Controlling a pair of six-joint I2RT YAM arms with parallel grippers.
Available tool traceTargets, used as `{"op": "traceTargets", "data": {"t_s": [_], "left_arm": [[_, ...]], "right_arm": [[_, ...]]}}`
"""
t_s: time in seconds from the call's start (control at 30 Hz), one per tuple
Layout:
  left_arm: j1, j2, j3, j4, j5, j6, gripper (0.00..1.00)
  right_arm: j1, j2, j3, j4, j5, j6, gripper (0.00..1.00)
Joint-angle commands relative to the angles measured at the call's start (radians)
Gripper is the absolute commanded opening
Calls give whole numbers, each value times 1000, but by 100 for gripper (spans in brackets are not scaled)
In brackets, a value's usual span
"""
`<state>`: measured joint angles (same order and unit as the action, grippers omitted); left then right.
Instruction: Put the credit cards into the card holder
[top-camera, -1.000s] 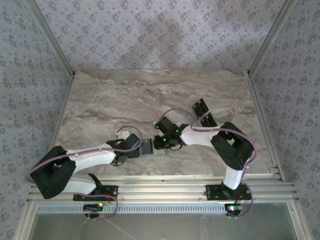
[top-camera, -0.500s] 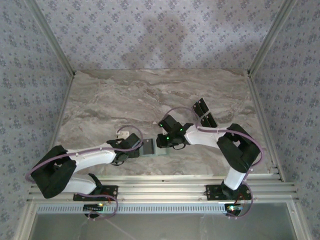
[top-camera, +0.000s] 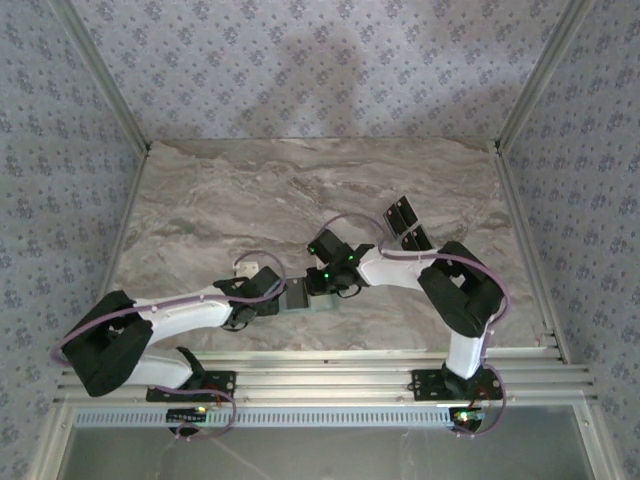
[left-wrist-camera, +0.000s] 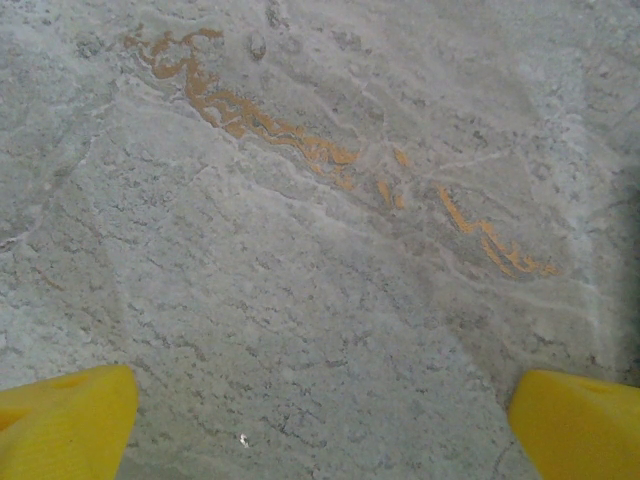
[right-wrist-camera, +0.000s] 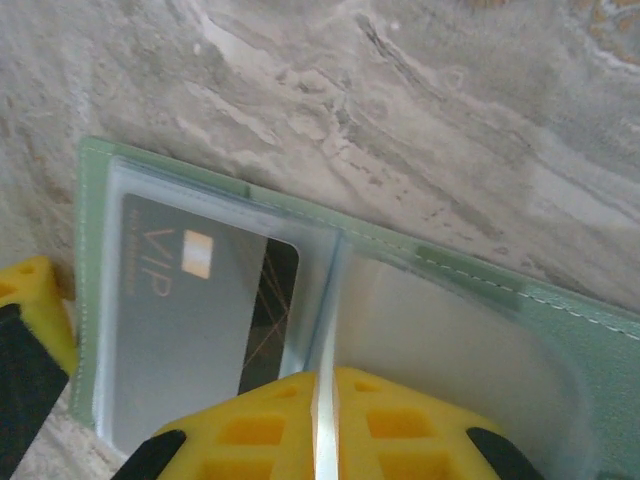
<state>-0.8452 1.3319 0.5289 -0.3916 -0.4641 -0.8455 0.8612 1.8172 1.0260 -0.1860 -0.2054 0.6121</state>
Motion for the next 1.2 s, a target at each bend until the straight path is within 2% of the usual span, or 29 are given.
{"op": "traceTargets", "data": {"t_s": [0.0, 0.87, 1.17], "left_arm": [[-5, 54, -8, 73, 38, 20, 100], [-5, 85, -22, 108, 54, 17, 100], [-5, 84, -8, 92, 54, 20, 100]], "right_arm": [[11, 27, 22, -2, -12, -1, 14], [80, 92, 98, -26, -25, -1, 13], [79, 46, 83, -46, -8, -14, 14]]}}
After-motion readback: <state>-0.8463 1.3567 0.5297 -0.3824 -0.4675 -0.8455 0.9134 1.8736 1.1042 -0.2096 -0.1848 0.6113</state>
